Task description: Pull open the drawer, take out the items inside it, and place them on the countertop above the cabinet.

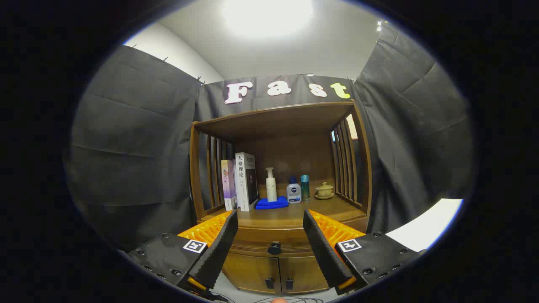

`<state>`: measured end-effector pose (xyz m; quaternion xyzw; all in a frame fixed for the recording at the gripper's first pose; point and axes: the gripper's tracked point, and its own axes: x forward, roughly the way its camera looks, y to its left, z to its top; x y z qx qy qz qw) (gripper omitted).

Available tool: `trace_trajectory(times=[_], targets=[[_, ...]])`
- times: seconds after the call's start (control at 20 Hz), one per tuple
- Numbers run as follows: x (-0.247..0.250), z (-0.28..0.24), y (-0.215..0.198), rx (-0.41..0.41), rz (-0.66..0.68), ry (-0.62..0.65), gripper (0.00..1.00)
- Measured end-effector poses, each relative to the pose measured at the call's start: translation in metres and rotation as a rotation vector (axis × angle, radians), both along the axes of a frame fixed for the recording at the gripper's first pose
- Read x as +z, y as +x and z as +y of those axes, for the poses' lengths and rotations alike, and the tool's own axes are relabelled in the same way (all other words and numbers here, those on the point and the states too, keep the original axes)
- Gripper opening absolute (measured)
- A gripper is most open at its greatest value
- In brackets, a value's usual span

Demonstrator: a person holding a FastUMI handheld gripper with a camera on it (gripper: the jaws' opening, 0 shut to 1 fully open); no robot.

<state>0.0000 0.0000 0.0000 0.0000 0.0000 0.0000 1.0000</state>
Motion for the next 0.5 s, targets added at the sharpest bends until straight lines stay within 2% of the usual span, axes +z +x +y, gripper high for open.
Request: trace_trajectory(times=[0.5], targets=[[-0.0009, -0.0084, 0.0013, -0.013, -0.005, -0.004, 0.97]])
